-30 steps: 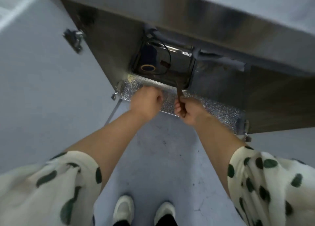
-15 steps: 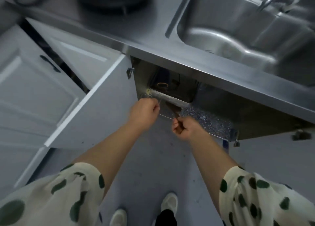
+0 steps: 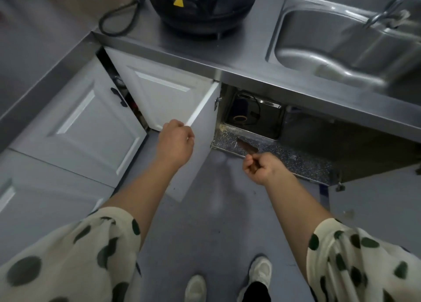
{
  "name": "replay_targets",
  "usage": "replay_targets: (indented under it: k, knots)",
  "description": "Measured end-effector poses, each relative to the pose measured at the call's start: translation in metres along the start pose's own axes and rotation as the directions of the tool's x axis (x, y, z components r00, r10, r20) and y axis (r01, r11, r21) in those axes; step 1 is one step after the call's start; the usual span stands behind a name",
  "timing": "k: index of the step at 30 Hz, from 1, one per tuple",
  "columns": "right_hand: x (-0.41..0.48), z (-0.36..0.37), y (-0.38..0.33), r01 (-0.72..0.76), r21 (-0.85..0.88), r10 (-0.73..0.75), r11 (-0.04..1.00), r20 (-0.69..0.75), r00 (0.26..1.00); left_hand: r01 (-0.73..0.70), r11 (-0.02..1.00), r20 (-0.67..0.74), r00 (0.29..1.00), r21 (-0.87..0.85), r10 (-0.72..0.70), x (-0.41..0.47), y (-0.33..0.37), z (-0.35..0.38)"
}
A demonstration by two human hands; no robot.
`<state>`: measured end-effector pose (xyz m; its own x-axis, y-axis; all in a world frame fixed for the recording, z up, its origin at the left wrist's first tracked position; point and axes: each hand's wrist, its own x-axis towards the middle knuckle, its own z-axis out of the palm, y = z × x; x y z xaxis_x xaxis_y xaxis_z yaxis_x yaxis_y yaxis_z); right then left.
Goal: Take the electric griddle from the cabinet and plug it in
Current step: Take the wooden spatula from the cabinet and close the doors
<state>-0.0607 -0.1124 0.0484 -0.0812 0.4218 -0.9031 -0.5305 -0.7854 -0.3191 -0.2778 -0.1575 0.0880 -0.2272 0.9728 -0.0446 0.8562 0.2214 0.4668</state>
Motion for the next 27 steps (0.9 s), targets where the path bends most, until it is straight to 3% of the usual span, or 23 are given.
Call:
replay_targets:
  k: [7, 23, 27]
  knots:
    - [-0.015, 0.008, 0.016, 0.016, -0.027, -0.017, 1.0, -0.018, 1.0, 0.111, 0.993, 0.179, 0.979, -0.049, -0.101, -0.01, -0.016, -0.003]
    - [-0.029, -0.064, -0.01, 0.021, 0.004, -0.021, 1.0, -0.049, 0.999, 0.267, 0.952, 0.184, 0.953, -0.149, -0.239, -0.033, 0.043, 0.027]
    - [-0.031, -0.084, -0.022, 0.027, 0.017, -0.026, 0.999, -0.06, 0.998, 0.343, 0.905, 0.195, 0.934, -0.251, -0.3, -0.035, 0.07, 0.044]
